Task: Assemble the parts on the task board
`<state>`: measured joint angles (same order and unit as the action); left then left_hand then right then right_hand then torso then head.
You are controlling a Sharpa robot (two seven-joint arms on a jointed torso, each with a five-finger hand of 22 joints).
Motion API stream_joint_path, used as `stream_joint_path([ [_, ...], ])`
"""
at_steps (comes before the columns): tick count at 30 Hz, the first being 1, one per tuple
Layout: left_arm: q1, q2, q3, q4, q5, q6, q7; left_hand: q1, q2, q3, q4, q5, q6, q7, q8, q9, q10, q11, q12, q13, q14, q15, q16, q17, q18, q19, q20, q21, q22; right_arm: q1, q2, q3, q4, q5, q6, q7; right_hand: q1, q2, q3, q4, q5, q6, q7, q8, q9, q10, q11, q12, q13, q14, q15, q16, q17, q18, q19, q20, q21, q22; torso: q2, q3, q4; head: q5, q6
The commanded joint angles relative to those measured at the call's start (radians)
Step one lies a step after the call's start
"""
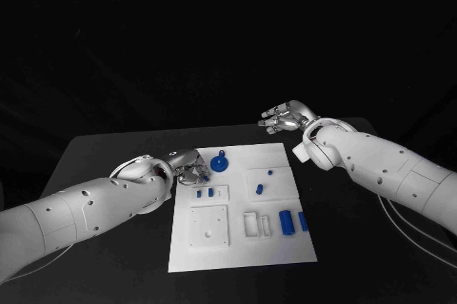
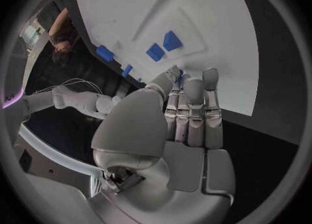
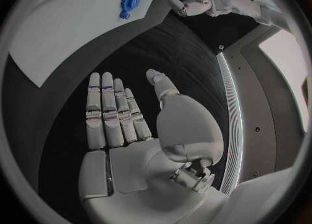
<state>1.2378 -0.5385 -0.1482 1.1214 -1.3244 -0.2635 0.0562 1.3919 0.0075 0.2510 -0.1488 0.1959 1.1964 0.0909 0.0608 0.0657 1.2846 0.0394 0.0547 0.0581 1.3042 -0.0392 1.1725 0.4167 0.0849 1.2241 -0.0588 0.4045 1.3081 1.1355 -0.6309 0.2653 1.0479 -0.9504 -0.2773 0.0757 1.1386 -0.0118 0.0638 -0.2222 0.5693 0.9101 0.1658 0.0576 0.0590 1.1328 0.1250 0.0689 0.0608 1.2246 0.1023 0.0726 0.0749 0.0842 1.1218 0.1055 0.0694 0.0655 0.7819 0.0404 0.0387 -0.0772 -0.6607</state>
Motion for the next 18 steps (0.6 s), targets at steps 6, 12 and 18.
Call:
stream_joint_path([
  [6,-0.001,0.006,0.000,-0.006,0.003,0.018,0.005,-0.001,0.009,-0.002,-0.008,-0.006,0.004,0.003,0.002,0.001,0.003,0.003,0.003,0.001,0.008,0.000,-0.007,0.001,0.012,-0.003,0.000,0.006,0.020,0.000,0.000,0.001,0.001,0.003,0.010,0.008,-0.005,-0.001,0.003,-0.002,0.005,0.007,-0.002,0.002,0.001,-0.002,0.002,-0.003,-0.002,-0.006,0.000,-0.004,-0.001,0.011,-0.009,-0.001,-0.006,-0.001,0.000,0.0012,0.0001,-0.001,0.001],
  [12,-0.001,0.013,-0.002,-0.016,0.003,0.021,0.003,0.000,0.010,-0.002,-0.008,-0.006,0.003,0.003,0.002,0.001,0.002,0.003,0.004,0.001,0.009,0.000,-0.007,0.001,0.012,-0.003,0.001,0.006,0.020,0.000,-0.001,0.001,0.001,0.003,0.010,0.008,-0.005,-0.001,0.003,-0.002,0.005,0.007,-0.002,0.002,0.001,-0.002,0.002,-0.003,-0.002,-0.006,0.000,-0.004,-0.001,0.011,-0.009,-0.001,-0.006,-0.001,0.000,0.0014,-0.0012,-0.002,0.000],
  [18,-0.001,0.018,-0.007,-0.020,0.003,0.022,0.003,0.000,0.010,-0.002,-0.008,-0.006,0.003,0.004,0.002,0.001,0.002,0.004,0.004,0.001,0.008,0.000,-0.008,0.002,0.013,-0.003,0.001,0.006,0.020,0.000,-0.001,0.001,0.002,0.002,0.010,0.008,-0.005,-0.001,0.003,-0.002,0.005,0.007,-0.002,0.002,0.001,-0.002,0.002,-0.003,-0.002,-0.006,0.000,-0.004,-0.001,0.011,-0.009,-0.001,-0.006,-0.001,0.000,0.0012,0.0001,-0.003,0.000],
])
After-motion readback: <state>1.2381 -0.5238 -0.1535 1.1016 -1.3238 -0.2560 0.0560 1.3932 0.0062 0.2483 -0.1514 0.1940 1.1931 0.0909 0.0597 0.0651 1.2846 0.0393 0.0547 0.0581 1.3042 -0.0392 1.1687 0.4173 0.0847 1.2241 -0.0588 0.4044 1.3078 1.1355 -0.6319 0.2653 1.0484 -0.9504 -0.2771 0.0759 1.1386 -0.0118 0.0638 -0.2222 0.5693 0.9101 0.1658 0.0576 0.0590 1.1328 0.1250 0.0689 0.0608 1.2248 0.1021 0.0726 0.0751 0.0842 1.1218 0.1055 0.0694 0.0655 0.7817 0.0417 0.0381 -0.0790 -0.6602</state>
